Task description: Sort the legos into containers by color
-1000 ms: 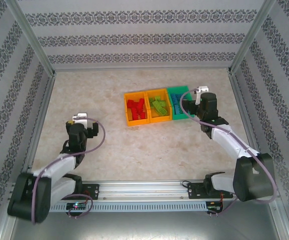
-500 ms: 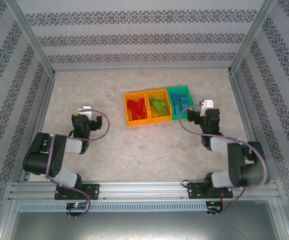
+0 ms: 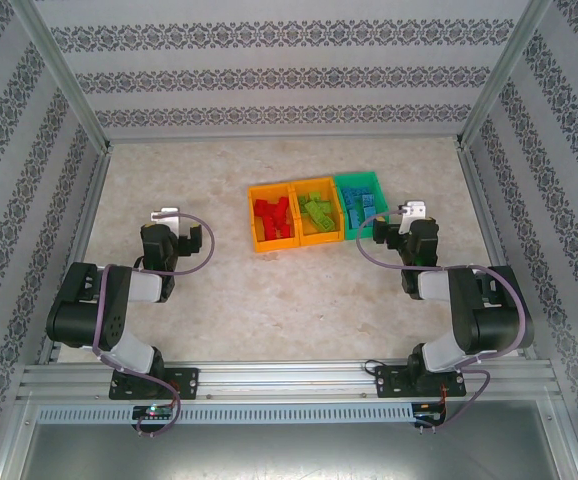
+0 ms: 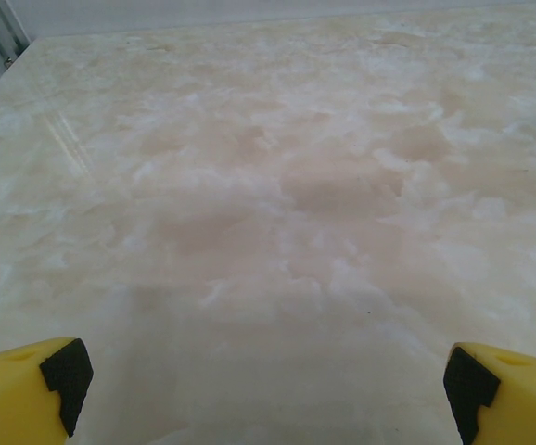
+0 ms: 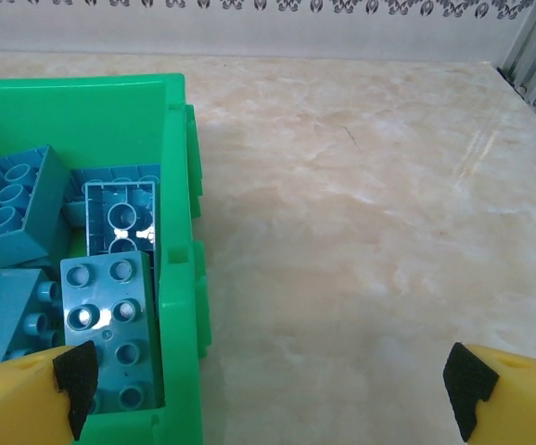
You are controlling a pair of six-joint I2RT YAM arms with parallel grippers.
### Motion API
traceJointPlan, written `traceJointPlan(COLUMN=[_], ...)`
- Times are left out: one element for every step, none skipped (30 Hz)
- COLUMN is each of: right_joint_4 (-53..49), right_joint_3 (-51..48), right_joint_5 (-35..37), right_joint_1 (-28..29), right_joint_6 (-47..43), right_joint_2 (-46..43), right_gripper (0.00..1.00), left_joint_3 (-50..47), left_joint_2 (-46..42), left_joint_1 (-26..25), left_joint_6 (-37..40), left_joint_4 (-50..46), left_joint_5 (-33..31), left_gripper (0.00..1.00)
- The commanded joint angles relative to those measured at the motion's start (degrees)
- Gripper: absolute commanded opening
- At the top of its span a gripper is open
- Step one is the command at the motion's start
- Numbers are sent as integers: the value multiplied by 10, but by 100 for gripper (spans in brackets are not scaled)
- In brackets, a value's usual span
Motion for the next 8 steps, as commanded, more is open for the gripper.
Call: traceJointPlan(right_joint_4=[23, 22, 21, 21, 23, 23, 25, 24], right_joint_3=[0, 1, 1, 1, 1, 0, 0, 0], right_joint_5=[-7, -11, -12, -11, -12, -10, -9, -8], right_joint_1=[-2, -2, -2, -2, -2, -1, -1, 0], right_joint_6=[9, 6, 7, 7, 6, 6, 6, 6], right_joint_2=[-7, -5, -6, -6, -6, -7, -7, -7], right_gripper=[98, 98, 98, 98, 98, 98, 98, 98], left_joint_3=[9, 9, 8, 8, 9, 9, 9, 9], left_joint_2=[1, 1, 1, 0, 0, 0, 1, 1], left_joint_1=[9, 9, 9, 9, 9, 9, 9, 9], left_joint_6=[-13, -13, -13, -13, -13, -13, -13, -13], left_joint_4=[4, 4, 4, 4, 4, 4, 5, 4], left_joint_5=[9, 9, 9, 9, 9, 9, 9, 9], left_gripper=[99, 99, 99, 99, 99, 99, 99, 99])
